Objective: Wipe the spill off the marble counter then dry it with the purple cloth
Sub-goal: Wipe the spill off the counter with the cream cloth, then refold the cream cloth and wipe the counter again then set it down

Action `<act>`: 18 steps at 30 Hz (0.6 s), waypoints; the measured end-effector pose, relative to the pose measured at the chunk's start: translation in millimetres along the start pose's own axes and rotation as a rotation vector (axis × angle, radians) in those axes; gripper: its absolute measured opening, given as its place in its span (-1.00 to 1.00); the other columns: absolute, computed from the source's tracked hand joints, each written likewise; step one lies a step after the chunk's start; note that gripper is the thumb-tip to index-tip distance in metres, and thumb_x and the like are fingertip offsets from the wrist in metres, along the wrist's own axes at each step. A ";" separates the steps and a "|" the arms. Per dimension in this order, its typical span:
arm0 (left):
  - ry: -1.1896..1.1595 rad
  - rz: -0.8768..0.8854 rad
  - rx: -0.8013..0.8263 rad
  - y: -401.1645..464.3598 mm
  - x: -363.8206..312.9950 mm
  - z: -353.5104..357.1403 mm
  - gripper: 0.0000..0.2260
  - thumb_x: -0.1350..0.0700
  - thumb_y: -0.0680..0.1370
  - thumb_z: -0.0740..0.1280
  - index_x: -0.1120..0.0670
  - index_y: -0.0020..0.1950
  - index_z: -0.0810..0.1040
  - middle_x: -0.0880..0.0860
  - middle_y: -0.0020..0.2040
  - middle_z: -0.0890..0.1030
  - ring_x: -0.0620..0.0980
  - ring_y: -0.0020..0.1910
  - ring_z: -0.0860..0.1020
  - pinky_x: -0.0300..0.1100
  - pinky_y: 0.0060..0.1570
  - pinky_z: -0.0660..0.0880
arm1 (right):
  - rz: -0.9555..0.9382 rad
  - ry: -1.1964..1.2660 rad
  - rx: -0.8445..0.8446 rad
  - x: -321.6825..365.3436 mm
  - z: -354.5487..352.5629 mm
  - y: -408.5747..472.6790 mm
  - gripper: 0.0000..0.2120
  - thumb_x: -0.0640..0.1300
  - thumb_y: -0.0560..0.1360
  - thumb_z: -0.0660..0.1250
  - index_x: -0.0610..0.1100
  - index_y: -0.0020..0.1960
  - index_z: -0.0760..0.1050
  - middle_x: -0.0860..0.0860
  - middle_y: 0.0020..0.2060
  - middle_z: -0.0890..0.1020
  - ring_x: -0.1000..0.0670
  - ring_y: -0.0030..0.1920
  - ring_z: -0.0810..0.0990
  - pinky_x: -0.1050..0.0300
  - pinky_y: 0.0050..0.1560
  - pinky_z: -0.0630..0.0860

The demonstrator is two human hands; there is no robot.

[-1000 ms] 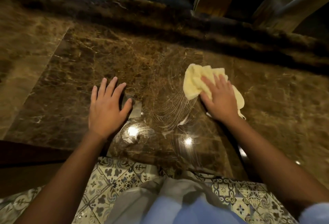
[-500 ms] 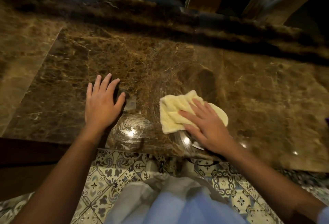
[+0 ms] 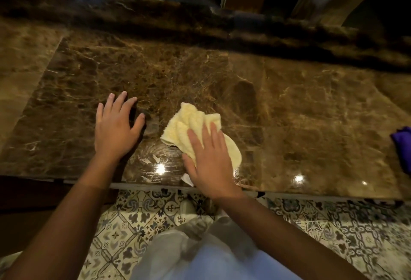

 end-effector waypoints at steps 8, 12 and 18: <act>-0.354 0.172 0.090 -13.5 -54.7 -29.5 -0.35 -0.29 0.50 0.32 0.00 0.51 0.40 0.04 0.59 0.33 0.04 0.65 0.12 0.13 0.56 0.12 | 0.203 0.722 0.002 -35.8 -70.2 64.8 -0.75 -0.06 0.61 0.33 -0.04 0.27 0.58 0.01 0.08 0.71 -0.02 0.05 0.68 -0.05 0.07 0.62; -0.593 0.172 0.246 -13.7 -127.3 -45.4 -0.19 -0.17 0.42 0.51 -0.09 0.60 0.25 -0.12 0.60 0.27 -0.16 0.61 0.16 -0.15 0.54 0.13 | 0.290 1.251 0.125 -51.5 -106.3 64.3 -0.87 -0.08 0.61 0.32 -0.11 0.09 0.58 0.04 -0.18 0.71 0.05 -0.21 0.70 0.12 -0.18 0.61; -1.243 0.107 0.643 -20.5 -197.4 -42.1 -0.21 -0.32 0.26 0.54 -0.07 0.43 0.50 -0.04 0.34 0.62 -0.03 0.31 0.61 -0.18 0.14 0.60 | 0.367 1.784 0.356 -66.9 -118.3 32.8 -0.60 0.06 0.55 0.27 -0.24 0.04 0.70 -0.19 -0.05 0.73 -0.10 -0.06 0.72 0.04 0.03 0.66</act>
Point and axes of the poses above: each hand's wrist, its own y-axis towards the middle knuckle, its own z-axis out of the palm, x = y × z, the point moved 9 cm from there along y, towards the middle knuckle
